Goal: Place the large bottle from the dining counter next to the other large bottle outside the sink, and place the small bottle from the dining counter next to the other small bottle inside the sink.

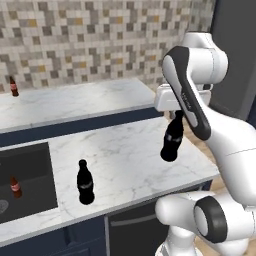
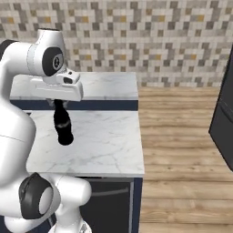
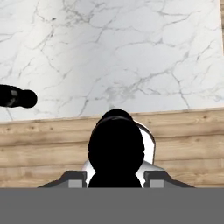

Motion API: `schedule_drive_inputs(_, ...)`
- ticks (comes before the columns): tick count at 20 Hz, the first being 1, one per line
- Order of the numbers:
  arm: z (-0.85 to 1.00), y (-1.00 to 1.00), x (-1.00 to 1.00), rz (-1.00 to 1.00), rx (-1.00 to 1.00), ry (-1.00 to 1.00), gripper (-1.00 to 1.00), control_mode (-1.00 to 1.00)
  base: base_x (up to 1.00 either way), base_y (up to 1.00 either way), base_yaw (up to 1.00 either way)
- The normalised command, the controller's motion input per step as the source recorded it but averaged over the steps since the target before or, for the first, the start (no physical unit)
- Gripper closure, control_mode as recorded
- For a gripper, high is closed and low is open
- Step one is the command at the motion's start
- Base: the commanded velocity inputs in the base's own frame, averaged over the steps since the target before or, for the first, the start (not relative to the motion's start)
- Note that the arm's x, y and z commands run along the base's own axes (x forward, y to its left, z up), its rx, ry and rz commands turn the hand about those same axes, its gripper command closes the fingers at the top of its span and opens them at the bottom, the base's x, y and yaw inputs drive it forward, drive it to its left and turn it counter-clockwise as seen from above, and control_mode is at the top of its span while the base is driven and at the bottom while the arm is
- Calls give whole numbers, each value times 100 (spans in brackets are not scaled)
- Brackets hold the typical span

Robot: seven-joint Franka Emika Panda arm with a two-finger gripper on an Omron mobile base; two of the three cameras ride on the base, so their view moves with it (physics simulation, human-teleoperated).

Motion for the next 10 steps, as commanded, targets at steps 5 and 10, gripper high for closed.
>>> schedule_drive_inputs(5,0,0,0,0,0,0,100,100,12,6,1)
schedule_drive_inputs(10,0,0,0,0,0,0,100,100,25,0,14)
